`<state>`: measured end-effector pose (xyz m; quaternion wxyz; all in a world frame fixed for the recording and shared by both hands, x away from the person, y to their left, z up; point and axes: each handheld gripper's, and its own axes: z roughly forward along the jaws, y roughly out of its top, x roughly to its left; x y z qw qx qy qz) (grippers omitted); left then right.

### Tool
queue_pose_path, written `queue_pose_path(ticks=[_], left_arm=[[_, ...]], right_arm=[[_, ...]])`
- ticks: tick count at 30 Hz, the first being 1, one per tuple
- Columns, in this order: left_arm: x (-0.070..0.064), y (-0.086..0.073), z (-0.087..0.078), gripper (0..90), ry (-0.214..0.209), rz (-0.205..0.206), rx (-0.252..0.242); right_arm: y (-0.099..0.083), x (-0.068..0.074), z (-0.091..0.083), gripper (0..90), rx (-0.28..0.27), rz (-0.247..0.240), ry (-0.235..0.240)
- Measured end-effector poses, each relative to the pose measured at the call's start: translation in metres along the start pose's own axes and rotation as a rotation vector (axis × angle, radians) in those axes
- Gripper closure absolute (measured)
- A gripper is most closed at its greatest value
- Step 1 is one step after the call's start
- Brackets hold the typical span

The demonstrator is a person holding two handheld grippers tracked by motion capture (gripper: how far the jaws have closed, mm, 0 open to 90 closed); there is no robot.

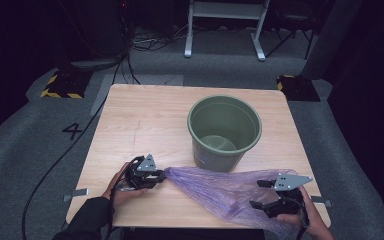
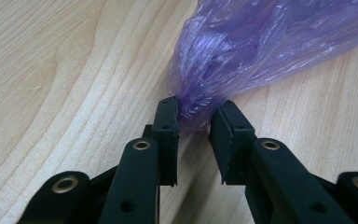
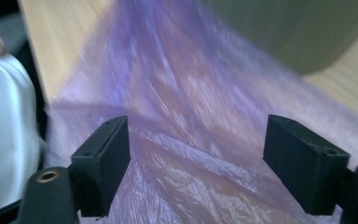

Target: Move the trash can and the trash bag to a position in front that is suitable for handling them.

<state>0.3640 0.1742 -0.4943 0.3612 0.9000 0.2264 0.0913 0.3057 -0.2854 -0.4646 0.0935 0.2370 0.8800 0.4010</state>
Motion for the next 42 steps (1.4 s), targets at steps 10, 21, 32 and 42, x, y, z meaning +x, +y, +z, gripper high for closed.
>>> queue_pose_path(ticks=[10,21,32,42], left_arm=[[0.0,0.0,0.001,69.7,-0.012,0.005,-0.007],[-0.004,0.003,0.004,67.6,-0.038,0.012,-0.011],[-0.009,0.006,0.007,45.7,-0.092,0.017,-0.017],[-0.014,0.007,0.009,48.1,-0.097,0.02,-0.011]], right_arm=[[-0.014,-0.021,0.02,67.6,0.102,-0.058,-0.096],[-0.005,-0.063,0.026,61.7,0.151,-0.084,-0.367],[0.003,-0.071,0.023,38.7,0.089,0.064,-0.401],[0.013,-0.04,-0.001,18.1,-0.071,0.106,-0.261]])
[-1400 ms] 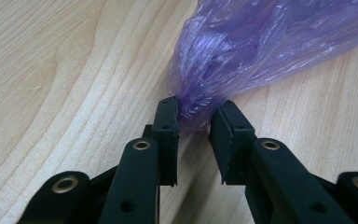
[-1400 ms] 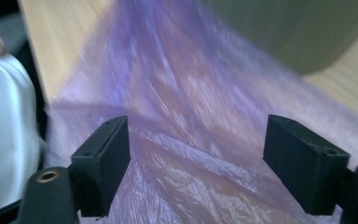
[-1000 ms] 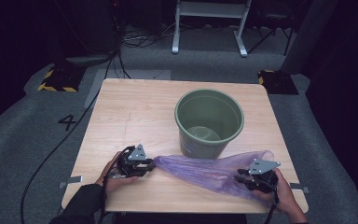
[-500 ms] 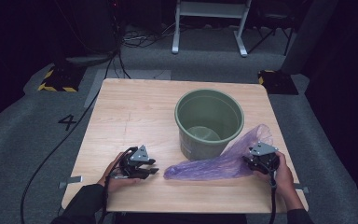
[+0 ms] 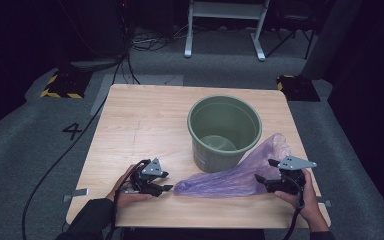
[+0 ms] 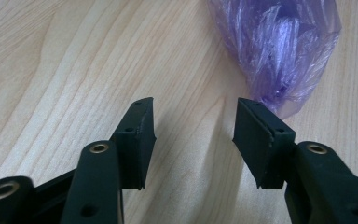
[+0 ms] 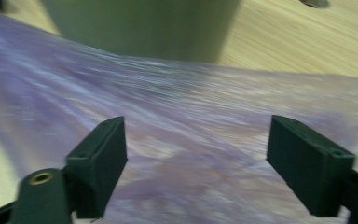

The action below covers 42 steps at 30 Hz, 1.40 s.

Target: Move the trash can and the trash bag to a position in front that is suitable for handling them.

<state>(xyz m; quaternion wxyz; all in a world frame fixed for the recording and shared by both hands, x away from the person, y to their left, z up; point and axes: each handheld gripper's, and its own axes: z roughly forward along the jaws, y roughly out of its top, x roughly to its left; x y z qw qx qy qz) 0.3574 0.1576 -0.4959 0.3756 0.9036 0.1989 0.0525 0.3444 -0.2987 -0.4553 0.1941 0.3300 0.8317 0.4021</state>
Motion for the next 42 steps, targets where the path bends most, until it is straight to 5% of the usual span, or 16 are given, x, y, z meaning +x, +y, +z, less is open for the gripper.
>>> queue_pose_path(ticks=[8,20,24,32,42], left_arm=[[-0.001,0.0,0.001,46.6,0.005,0.004,-0.008],[-0.004,-0.001,0.003,45.5,0.019,0.007,-0.022],[-0.003,-0.004,0.003,41.2,0.005,0.006,-0.034],[0.0,-0.016,-0.005,15.6,0.071,-0.01,-0.018],[-0.003,-0.026,-0.014,14.9,0.119,-0.053,-0.019]], right_arm=[[0.002,0.032,0.014,17.2,0.02,-0.068,0.087],[-0.012,0.041,0.048,23.6,0.098,-0.081,0.108],[-0.015,0.037,0.053,25.4,0.085,-0.056,0.108],[-0.017,0.028,0.052,55.9,0.056,-0.025,0.121],[-0.019,0.021,0.05,79.9,0.04,-0.026,0.11]])
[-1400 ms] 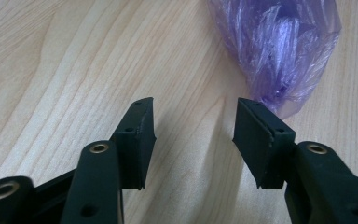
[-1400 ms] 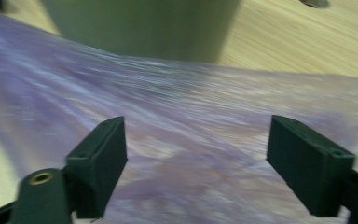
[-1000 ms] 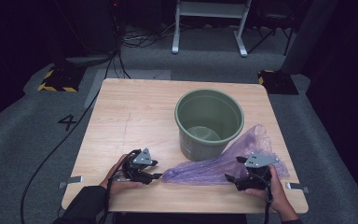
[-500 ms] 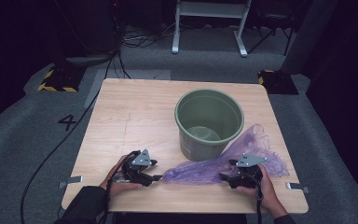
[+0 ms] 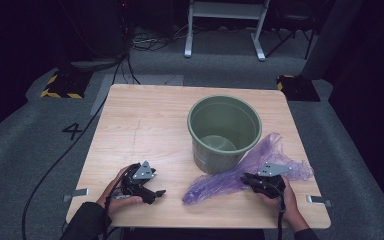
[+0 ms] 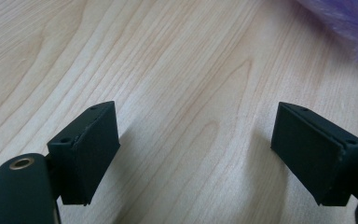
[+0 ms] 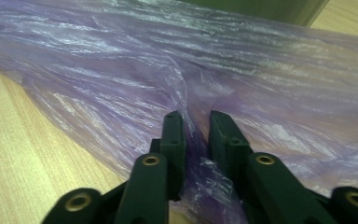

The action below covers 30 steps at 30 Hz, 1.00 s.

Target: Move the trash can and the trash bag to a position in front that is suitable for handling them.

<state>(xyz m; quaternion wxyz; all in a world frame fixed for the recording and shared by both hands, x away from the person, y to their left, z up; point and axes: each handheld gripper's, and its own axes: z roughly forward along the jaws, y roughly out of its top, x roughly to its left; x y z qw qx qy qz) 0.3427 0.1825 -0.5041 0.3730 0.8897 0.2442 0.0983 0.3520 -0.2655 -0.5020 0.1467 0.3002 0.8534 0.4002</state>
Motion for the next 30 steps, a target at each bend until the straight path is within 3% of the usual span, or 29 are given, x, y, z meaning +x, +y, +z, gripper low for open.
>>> queue_pose_path(ticks=[8,15,22,30], left_arm=[[0.0,-0.002,-0.003,18.9,-0.006,-0.002,-0.007],[0.004,-0.001,-0.001,17.9,-0.004,-0.001,-0.009],[0.008,0.0,0.0,17.9,-0.012,0.005,-0.006],[0.008,0.001,0.0,17.8,-0.013,0.007,-0.007]], right_arm=[[-0.001,0.0,-0.002,87.9,-0.022,-0.019,0.006],[-0.004,-0.004,-0.008,89.5,-0.056,-0.004,0.0],[-0.002,-0.004,-0.012,90.0,-0.08,-0.021,-0.001],[0.0,-0.005,-0.023,90.0,-0.151,-0.043,0.008]])
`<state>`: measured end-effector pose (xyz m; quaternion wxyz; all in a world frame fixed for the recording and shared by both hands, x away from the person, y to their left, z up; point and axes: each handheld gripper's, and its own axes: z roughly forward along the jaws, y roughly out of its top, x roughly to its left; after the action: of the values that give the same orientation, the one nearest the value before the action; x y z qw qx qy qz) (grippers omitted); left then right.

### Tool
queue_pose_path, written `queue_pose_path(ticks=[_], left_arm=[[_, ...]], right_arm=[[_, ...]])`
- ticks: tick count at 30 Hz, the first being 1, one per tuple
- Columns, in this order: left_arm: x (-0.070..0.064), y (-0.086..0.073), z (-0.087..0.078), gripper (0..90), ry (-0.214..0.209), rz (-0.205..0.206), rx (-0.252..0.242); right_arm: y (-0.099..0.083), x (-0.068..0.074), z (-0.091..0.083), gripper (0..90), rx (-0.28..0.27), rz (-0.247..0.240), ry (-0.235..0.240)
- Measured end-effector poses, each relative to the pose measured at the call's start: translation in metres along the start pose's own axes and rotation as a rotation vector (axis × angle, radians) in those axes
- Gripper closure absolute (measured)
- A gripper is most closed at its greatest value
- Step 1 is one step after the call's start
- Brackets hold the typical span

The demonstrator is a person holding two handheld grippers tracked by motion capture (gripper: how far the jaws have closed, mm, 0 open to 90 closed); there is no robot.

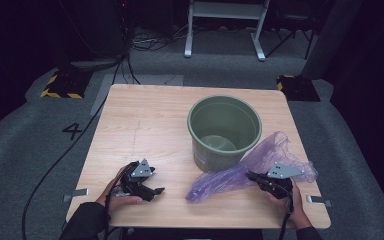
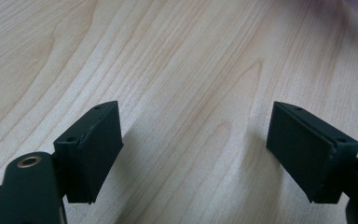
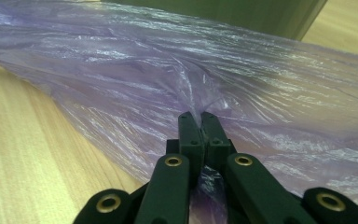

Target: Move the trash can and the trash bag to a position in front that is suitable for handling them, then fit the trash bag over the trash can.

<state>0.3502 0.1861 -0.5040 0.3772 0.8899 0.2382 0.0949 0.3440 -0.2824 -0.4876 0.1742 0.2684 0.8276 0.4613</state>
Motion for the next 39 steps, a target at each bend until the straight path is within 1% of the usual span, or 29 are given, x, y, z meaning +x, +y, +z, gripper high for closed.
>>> queue_pose_path(ticks=[5,8,13,15,22,32,37,39], left_arm=[[0.0,0.0,0.0,17.8,0.0,0.001,0.001],[0.0,0.0,0.0,17.8,0.0,0.001,0.001],[0.0,0.0,0.0,17.8,0.0,0.001,0.001],[0.0,0.0,0.0,17.8,0.0,0.001,0.001],[0.0,0.0,0.0,17.8,0.001,0.0,0.001],[0.0,0.0,0.0,17.8,0.0,0.0,0.0],[0.0,0.0,0.0,17.8,0.003,0.001,-0.001],[0.0,0.0,0.0,17.8,0.004,-0.001,-0.001]], right_arm=[[0.003,0.001,-0.004,90.0,-0.034,-0.01,0.008],[0.005,0.001,-0.006,90.0,-0.055,-0.021,0.004],[0.008,0.002,-0.012,90.0,-0.118,-0.044,0.005],[0.01,0.002,-0.014,90.0,-0.137,-0.046,0.002],[0.013,0.004,-0.02,90.0,-0.167,-0.065,-0.005],[0.025,0.009,-0.04,90.0,-0.264,-0.096,-0.001],[0.032,0.008,-0.051,90.0,-0.327,-0.085,-0.001],[0.035,0.008,-0.056,90.0,-0.347,-0.083,-0.008]])
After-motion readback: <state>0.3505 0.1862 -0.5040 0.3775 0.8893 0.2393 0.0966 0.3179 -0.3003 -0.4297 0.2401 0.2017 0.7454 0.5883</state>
